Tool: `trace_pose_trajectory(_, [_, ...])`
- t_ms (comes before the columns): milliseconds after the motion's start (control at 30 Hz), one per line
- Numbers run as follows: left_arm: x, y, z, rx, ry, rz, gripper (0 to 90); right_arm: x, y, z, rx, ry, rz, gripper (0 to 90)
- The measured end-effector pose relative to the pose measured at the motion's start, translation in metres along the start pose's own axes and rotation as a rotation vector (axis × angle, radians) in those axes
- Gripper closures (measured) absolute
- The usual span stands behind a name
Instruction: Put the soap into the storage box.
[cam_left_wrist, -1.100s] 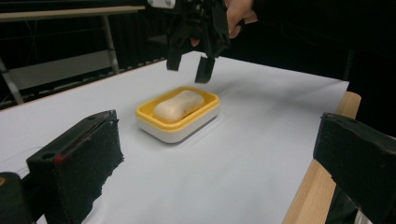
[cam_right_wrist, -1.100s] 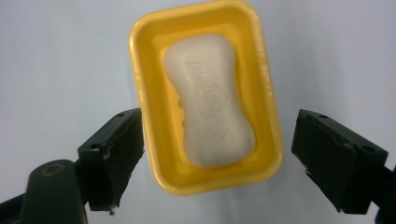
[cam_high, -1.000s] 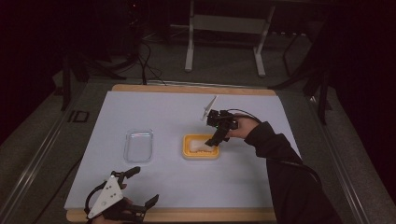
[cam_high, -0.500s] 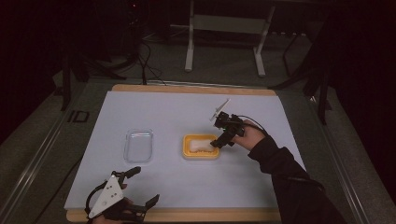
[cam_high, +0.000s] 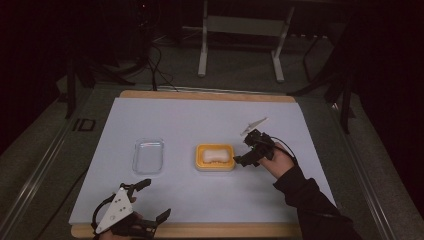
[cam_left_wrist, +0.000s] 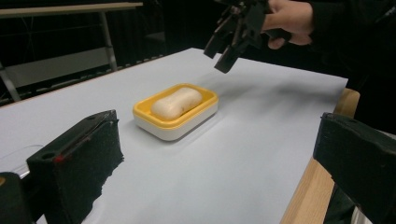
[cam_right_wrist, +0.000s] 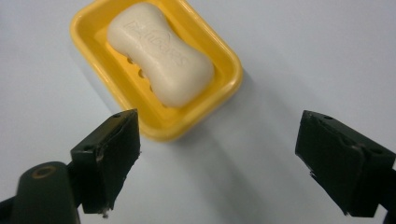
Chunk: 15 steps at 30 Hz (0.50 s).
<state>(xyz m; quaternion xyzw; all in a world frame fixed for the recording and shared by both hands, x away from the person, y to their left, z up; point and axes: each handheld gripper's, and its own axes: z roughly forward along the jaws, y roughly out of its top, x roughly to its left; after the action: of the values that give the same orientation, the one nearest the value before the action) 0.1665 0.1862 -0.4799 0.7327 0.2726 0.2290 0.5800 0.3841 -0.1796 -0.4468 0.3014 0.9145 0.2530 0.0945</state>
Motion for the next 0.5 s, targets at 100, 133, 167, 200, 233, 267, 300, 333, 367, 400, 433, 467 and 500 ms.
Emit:
trace_pose_trajectory(100, [0.0, 0.0, 0.0, 0.003, 0.001, 0.0, 1.1, -0.001, -0.012, -0.006, -0.027, -0.015, 0.033, 14.0])
trace_pose_trajectory(133, [0.0, 0.0, 0.0, 0.003, 0.001, 0.001, 1.1, -0.001, -0.016, -0.008, -0.038, -0.025, 0.045, 14.0])
trace_pose_trajectory(167, [0.0, 0.0, 0.0, 0.004, 0.001, 0.002, 1.1, 0.0, -0.02, -0.011, -0.051, -0.031, 0.06, 14.0])
trace_pose_trajectory(200, [0.0, 0.0, 0.0, 0.004, 0.001, 0.001, 1.1, -0.001, -0.023, -0.012, -0.062, -0.032, 0.068, 14.0])
trace_pose_trajectory(233, [0.0, 0.0, 0.0, 0.005, 0.001, 0.002, 1.1, -0.001, -0.028, -0.014, -0.075, -0.036, 0.077, 14.0])
trace_pose_trajectory(267, [0.0, 0.0, 0.001, 0.006, 0.002, 0.002, 1.1, 0.0, -0.032, -0.017, -0.09, -0.044, 0.089, 14.0])
trace_pose_trajectory(300, [0.0, 0.0, 0.001, 0.008, 0.002, 0.003, 1.1, 0.0, -0.036, -0.018, -0.107, -0.044, 0.097, 14.0])
trace_pose_trajectory(333, [0.0, 0.0, 0.001, 0.008, 0.003, 0.004, 1.1, 0.0, -0.04, -0.019, -0.112, -0.038, 0.103, 13.9])
trace_pose_trajectory(367, [0.0, 0.0, 0.001, 0.009, 0.002, 0.004, 1.1, 0.001, -0.042, -0.02, -0.11, -0.043, 0.101, 13.8])
trace_pose_trajectory(400, [0.0, 0.0, 0.001, 0.01, 0.002, 0.006, 1.1, 0.002, -0.046, -0.021, -0.114, -0.053, 0.098, 13.7])
trace_pose_trajectory(433, [0.0, 0.0, 0.001, 0.011, 0.002, 0.006, 1.1, 0.003, -0.049, -0.021, -0.11, -0.055, 0.106, 13.5])
trace_pose_trajectory(467, [0.0, 0.0, 0.001, 0.011, 0.002, 0.006, 1.1, 0.003, -0.049, -0.021, -0.11, -0.055, 0.106, 13.5])
trace_pose_trajectory(500, [0.0, 0.0, 0.001, 0.012, 0.003, 0.006, 1.1, 0.003, -0.051, -0.022, -0.108, -0.051, 0.108, 13.5])
